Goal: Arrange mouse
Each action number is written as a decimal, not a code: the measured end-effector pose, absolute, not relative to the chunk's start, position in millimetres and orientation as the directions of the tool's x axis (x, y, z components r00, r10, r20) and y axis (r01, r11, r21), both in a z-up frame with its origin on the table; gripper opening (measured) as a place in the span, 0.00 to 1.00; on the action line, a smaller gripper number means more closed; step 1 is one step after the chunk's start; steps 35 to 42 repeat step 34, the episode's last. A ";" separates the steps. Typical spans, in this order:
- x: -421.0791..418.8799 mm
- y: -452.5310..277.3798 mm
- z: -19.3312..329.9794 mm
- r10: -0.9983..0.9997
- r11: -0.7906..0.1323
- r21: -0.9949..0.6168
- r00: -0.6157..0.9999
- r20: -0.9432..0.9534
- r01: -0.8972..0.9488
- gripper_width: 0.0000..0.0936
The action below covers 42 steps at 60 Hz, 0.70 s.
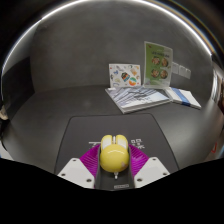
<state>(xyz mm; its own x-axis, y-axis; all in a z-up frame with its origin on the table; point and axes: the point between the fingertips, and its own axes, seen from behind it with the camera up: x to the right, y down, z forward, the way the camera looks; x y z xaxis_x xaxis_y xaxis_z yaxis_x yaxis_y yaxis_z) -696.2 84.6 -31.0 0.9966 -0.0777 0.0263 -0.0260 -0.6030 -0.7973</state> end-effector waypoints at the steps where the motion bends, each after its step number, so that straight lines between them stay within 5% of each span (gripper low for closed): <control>1: -695.9 84.4 -31.2 -0.081 -0.606 -0.795 0.996 0.027 -0.028 0.43; 9: -696.1 83.4 -33.0 -0.071 -0.635 -0.772 0.997 0.019 -0.030 0.57; 16: -688.2 68.6 -25.2 -0.066 -0.634 -0.772 0.998 -0.017 -0.055 0.92; 42: -581.1 -18.8 5.6 -0.147 -0.637 -0.763 0.989 -0.022 -0.112 0.91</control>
